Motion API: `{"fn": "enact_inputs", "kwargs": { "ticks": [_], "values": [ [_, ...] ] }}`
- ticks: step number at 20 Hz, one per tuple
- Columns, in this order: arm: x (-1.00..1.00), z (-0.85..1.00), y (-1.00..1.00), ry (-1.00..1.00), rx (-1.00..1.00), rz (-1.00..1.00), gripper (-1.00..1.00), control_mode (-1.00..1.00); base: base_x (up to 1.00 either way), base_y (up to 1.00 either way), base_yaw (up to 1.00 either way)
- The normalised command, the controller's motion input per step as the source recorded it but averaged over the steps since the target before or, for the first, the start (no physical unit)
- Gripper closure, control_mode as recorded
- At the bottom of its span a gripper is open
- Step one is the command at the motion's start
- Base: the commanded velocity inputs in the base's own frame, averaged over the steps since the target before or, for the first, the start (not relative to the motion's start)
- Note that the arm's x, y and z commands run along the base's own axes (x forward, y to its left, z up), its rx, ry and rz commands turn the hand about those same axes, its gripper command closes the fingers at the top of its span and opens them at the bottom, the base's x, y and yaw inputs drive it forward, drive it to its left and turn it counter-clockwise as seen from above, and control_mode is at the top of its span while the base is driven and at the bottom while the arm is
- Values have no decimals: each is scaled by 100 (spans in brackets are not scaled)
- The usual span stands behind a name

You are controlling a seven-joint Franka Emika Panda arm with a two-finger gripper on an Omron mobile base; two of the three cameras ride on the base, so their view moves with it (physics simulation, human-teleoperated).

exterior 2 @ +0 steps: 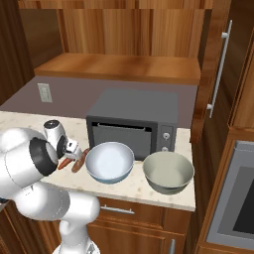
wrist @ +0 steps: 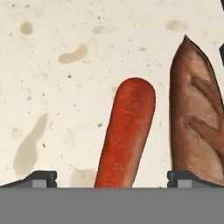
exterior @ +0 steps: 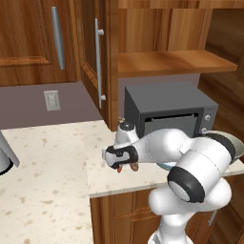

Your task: Pick both bowls and place them on the counter. Then place the carrot in one bowl and place the baguette in the other bowl.

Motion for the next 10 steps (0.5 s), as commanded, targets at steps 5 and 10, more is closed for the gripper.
{"fn": "enact_inputs", "kwargs": {
  "ticks": [5, 10],
  "values": [
    [21, -21, 9, 0, 0, 0, -100, -100, 0, 0, 0],
    [21, -21, 9, 0, 0, 0, -100, -100, 0, 0, 0]
  ]
}}
